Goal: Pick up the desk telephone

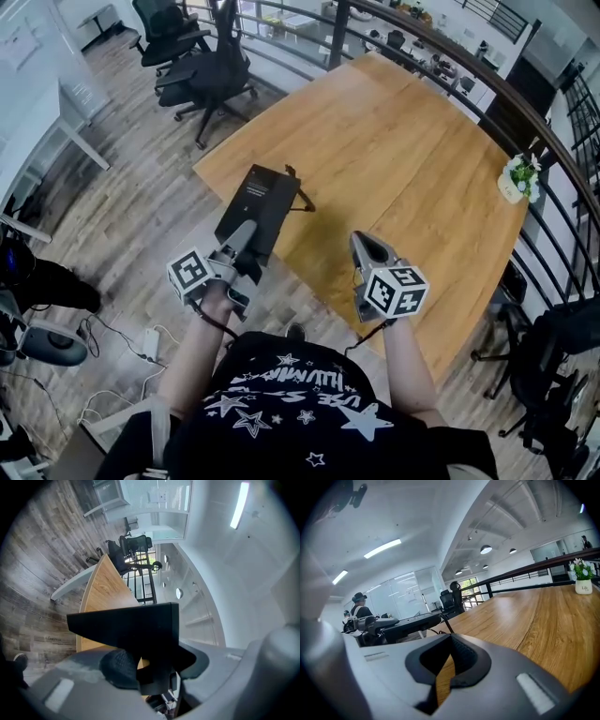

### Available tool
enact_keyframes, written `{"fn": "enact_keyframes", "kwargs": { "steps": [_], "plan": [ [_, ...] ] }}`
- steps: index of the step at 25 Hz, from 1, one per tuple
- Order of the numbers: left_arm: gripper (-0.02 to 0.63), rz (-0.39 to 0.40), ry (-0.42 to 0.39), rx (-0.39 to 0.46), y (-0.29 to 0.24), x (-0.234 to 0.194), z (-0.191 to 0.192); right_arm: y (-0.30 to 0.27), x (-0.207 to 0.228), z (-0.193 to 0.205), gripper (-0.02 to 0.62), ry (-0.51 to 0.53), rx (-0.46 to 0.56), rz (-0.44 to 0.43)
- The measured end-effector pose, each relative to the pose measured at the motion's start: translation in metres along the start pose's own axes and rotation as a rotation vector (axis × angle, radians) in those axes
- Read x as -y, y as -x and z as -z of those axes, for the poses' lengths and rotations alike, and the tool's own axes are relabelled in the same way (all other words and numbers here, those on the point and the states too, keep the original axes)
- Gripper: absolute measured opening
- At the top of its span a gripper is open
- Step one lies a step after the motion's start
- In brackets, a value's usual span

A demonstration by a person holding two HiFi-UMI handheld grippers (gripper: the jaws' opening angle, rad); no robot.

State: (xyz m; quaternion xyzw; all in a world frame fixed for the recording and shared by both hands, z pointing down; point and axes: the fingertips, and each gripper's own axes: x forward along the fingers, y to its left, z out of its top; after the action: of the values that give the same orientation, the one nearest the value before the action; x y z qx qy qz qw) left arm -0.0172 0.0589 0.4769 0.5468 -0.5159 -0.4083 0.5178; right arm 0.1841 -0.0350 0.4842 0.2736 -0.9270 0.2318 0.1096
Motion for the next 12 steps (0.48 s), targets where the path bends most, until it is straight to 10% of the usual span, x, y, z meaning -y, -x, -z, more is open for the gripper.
{"fn": "enact_keyframes", "kwargs": {
  "steps": [12],
  "plan": [
    [0.187, 0.022, 0.006, -0.060, 0.023, 0.002, 0.005, 0.024, -0.025, 0.008, 0.000, -0.002, 0.023, 0.058]
  ]
}}
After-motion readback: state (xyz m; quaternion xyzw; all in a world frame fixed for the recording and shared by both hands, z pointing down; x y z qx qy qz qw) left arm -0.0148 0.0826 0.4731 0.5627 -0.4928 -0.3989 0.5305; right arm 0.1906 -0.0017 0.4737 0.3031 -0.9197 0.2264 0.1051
